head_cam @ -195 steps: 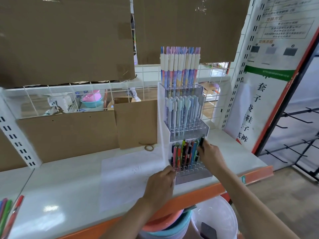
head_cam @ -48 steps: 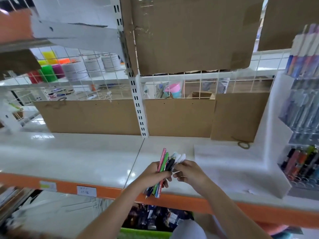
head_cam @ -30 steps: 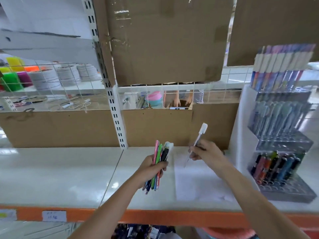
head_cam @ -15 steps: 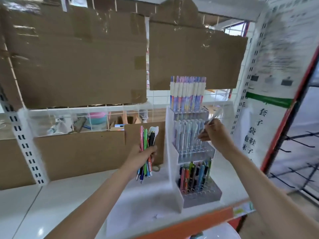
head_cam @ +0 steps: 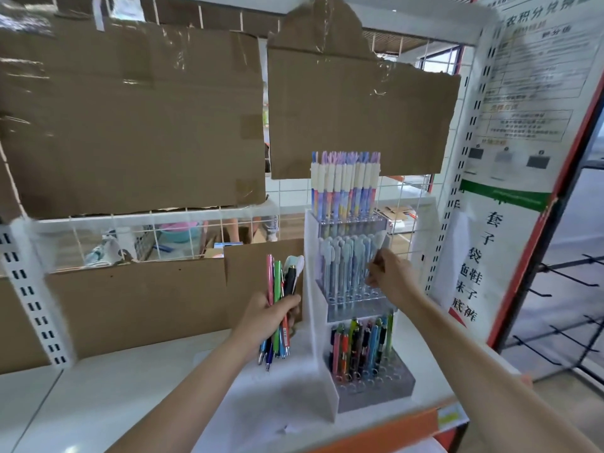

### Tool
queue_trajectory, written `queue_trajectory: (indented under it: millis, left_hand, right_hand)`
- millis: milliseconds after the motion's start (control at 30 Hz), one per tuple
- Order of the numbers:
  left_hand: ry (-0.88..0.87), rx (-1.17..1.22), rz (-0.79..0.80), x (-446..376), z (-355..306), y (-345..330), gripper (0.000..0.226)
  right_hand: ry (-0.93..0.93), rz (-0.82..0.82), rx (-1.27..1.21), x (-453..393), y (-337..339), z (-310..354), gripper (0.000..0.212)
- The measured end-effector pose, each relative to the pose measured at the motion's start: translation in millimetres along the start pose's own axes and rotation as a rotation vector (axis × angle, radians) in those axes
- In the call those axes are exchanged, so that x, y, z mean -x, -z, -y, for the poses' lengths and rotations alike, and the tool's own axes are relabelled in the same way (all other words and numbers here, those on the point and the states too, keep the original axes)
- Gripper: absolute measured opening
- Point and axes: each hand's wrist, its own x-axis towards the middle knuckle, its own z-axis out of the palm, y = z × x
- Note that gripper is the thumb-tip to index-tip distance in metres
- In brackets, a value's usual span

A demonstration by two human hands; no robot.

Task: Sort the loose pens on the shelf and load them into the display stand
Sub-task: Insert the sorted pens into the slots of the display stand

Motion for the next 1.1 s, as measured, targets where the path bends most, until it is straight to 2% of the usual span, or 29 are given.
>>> queue_trajectory:
  millis: [267,400,600,767,867,1000,1100]
  left_hand:
    - [-0.020,-0.004,-0.023,0.2,3.4,-6.0,0.017]
    - [-0.005,-0.036,-0.037,-0.9,7.8,-7.2,0.018]
    - [0.004,-0.072,-0.049,-3.4,10.2,-7.3,0.018]
    - [0.009,-0.082,-0.038,-4.6,12.0,-6.3,0.018]
    - [0.009,-0.083,-0.031,-3.8,13.9,-4.8,0.019]
    - [0.008,-0.077,-0.028,-4.2,17.2,-2.2,0.020]
    - [0.010,-0.077,-0.015,-3.3,19.2,-2.9,0.020]
  right_hand:
    - [-0.043,0.068,0.161,-2.8,-3.1,-1.6,0.011]
    - [-0.018,0.103,0.266,-3.9,-0.3,-1.7,0.015]
    - [0.070,0.072,0.468,-6.7,-3.6,5.5,0.018]
    - [0.036,0.088,0.496,-9.1,-10.4,8.4,0.025]
    - [0.011,0.100,0.517,-6.4,-16.3,4.0,0.018]
    - [0.045,0.055,0.541,-6.1,-15.5,4.5,0.021]
    - [0.028,0.078,0.555,-8.3,-11.7,1.7,0.035]
